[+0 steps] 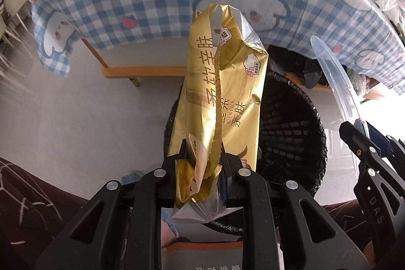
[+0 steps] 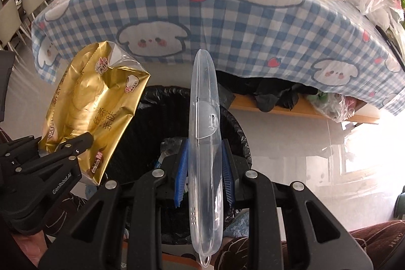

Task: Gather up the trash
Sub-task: 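Carry the gold bag and clear tube with both tools over the bin, then open the left tool to drop the gold bag while the right tool releases the clear tube into the bin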

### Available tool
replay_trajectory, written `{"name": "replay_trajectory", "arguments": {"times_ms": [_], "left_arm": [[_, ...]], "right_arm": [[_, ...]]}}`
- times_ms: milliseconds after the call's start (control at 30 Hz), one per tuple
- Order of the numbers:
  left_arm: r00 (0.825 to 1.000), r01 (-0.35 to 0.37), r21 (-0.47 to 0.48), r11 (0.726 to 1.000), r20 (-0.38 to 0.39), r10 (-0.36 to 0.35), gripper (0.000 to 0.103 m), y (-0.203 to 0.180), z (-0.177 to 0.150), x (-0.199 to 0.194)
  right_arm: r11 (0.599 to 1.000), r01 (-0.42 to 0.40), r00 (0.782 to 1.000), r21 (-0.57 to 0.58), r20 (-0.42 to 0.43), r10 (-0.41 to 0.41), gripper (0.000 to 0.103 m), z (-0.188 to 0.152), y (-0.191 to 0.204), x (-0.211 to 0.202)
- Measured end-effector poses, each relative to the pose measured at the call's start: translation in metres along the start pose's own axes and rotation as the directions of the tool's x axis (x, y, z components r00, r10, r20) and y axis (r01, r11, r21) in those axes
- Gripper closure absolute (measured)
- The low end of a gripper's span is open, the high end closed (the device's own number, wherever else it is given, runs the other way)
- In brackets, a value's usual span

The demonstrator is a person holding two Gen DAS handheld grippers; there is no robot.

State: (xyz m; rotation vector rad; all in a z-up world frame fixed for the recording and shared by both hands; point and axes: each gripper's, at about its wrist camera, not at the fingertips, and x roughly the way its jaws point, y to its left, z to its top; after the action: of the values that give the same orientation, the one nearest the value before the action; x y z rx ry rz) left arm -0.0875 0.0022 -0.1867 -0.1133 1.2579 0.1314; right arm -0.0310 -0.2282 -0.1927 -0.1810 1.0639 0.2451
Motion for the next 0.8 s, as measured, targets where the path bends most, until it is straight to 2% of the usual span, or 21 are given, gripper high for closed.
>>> {"name": "replay_trajectory", "arguments": {"times_ms": [267, 667, 800], "left_arm": [[0.999, -0.009, 0.036, 0.999, -0.045, 0.011, 0.084, -0.018, -0.007, 0.025], [0.993, -0.041, 0.110, 0.993, -0.106, 0.052, 0.083, -0.049, -0.017, 0.070], [0.991, -0.032, 0.114, 0.993, -0.129, 0.047, 0.083, -0.052, -0.018, 0.085]], "right_arm": [[1.000, 0.005, 1.000, 0.027, -0.028, -0.005, 0.079, -0.004, -0.012, 0.008], [0.997, 0.016, 1.000, 0.069, -0.016, -0.015, 0.079, -0.006, -0.035, -0.002], [0.996, 0.020, 1.000, 0.081, -0.015, -0.019, 0.079, -0.008, -0.039, -0.003]]}}
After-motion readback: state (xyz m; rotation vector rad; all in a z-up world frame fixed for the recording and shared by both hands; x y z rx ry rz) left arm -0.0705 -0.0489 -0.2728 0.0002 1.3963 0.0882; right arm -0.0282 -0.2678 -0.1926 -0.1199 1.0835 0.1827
